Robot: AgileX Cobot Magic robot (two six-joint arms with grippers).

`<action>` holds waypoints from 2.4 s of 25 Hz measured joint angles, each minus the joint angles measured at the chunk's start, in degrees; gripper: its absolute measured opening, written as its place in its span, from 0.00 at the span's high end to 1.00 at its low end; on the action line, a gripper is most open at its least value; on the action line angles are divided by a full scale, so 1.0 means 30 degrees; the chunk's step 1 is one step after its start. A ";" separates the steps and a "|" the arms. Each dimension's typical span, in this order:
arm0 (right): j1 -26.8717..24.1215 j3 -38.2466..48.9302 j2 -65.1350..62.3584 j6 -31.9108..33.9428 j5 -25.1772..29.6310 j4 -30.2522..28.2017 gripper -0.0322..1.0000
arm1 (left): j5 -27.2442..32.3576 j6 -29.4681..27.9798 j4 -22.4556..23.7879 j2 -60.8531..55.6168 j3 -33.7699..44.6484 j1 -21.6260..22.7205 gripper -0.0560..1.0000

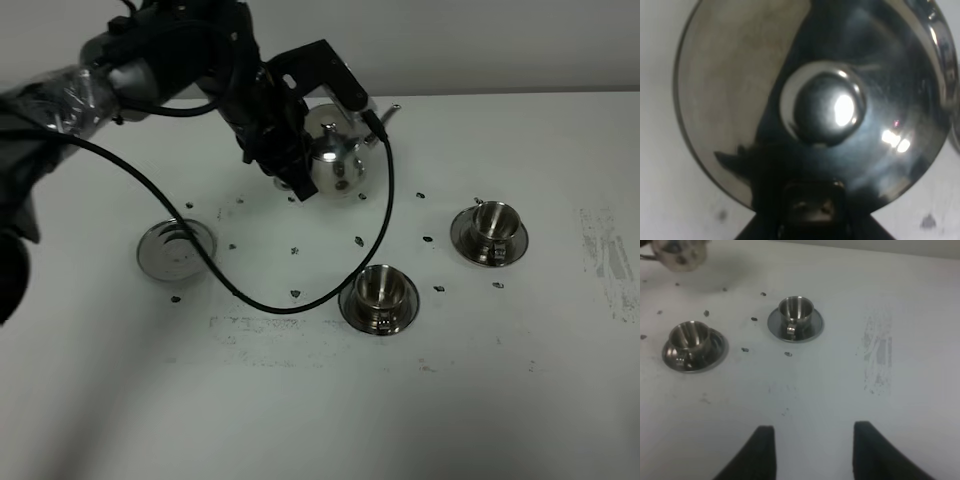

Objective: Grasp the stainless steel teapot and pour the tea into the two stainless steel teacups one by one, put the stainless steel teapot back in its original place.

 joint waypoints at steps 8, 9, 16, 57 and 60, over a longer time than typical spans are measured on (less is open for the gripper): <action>0.0000 0.0000 0.0000 0.0000 0.0000 0.0000 0.60 | 0.1894 0.0836 -0.0003 0.4030 -0.7208 -0.1135 0.77; 0.0000 0.0000 0.0000 0.0000 0.0000 0.0000 0.60 | 0.1949 0.0983 -0.0019 0.4291 -0.7748 -0.1217 0.77; 0.0000 0.0000 0.0000 0.0000 0.0000 0.0000 0.60 | 0.2024 0.2987 0.0122 0.4617 -0.8330 -0.1556 0.77; 0.0000 0.0000 0.0000 -0.0017 0.0000 0.0000 0.60 | -0.1508 1.2143 0.3509 0.5746 -0.8351 -0.3157 0.78; 0.0000 0.0000 0.0000 0.0000 0.0000 0.0000 0.60 | -0.1508 1.2597 0.3770 0.5764 -0.8351 -0.3368 0.78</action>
